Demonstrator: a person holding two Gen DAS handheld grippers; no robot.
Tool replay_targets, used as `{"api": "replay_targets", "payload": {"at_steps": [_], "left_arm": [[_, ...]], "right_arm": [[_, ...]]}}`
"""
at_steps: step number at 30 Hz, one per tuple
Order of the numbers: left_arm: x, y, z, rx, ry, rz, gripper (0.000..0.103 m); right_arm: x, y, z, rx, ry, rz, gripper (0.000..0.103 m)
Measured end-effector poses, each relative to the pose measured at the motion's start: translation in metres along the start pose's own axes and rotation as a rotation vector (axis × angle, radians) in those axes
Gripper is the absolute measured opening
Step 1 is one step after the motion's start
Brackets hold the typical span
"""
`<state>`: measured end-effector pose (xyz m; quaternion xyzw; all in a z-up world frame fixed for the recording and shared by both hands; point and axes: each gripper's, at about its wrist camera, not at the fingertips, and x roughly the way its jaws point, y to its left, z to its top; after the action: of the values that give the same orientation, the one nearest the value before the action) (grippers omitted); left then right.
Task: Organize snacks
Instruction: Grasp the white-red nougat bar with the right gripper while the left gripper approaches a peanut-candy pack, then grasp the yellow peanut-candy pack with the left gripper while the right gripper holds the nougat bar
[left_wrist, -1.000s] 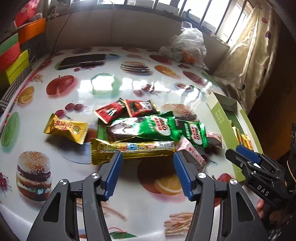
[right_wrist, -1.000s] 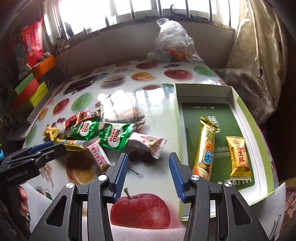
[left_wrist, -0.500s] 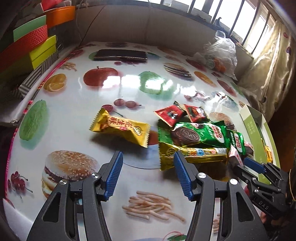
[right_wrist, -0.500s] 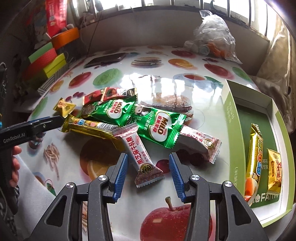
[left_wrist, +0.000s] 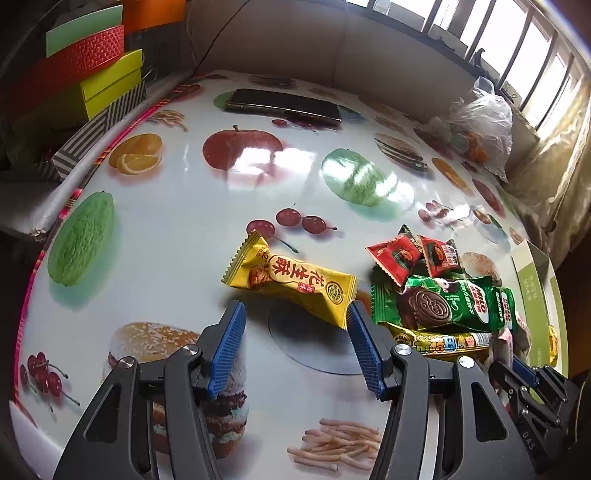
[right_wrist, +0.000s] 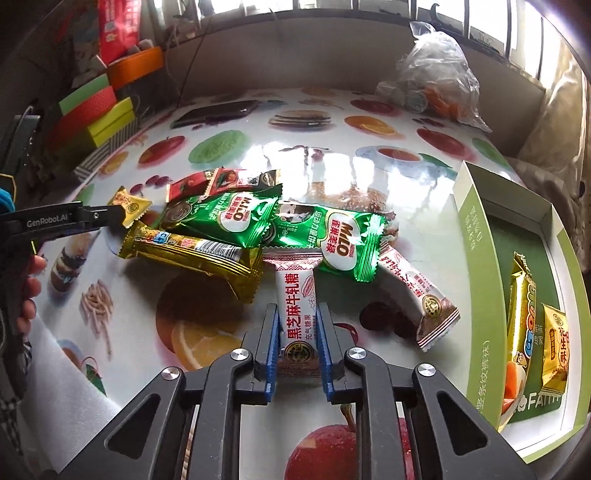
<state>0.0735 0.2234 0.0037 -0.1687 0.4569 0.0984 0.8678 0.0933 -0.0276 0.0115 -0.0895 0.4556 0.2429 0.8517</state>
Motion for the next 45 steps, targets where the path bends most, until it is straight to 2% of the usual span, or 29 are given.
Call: {"api": "replay_targets", "payload": {"at_steps": [3,6,16,20,24,33,35,39,45], "left_arm": [[0.005,0.001,0.002,-0.011,0.023,0.008,0.058],[0.004,0.002,0.001,0.006,0.019,0.039,0.058],[-0.001,0.026,0.001,-0.026,0.013,0.122,0.058],[-0.006,0.024,0.002,-0.030,-0.003,0.078,0.058],[-0.007,0.009,0.008,0.005,-0.031,0.048,0.058],[0.014,-0.013,0.023,0.124,-0.005,0.160,0.058],[0.019,-0.016,0.024,0.143,0.010,0.144,0.058],[0.026,-0.021,0.024,0.162,0.012,0.177,0.058],[0.031,-0.022,0.028,0.157,0.005,0.171,0.058]], "right_arm": [[-0.001,-0.001,-0.001,0.009,-0.006,0.005,0.018],[-0.001,-0.001,-0.002,0.012,-0.006,0.009,0.018],[-0.003,-0.003,-0.004,0.023,-0.012,0.015,0.018],[-0.004,-0.003,-0.004,0.026,-0.013,0.014,0.018],[-0.004,-0.003,-0.005,0.030,-0.014,0.015,0.018],[-0.005,-0.009,-0.006,0.055,-0.017,0.017,0.018],[-0.005,-0.009,-0.005,0.052,-0.018,0.015,0.018],[-0.005,-0.008,-0.006,0.055,-0.018,0.012,0.018],[-0.004,-0.009,-0.005,0.054,-0.016,0.011,0.018]]}}
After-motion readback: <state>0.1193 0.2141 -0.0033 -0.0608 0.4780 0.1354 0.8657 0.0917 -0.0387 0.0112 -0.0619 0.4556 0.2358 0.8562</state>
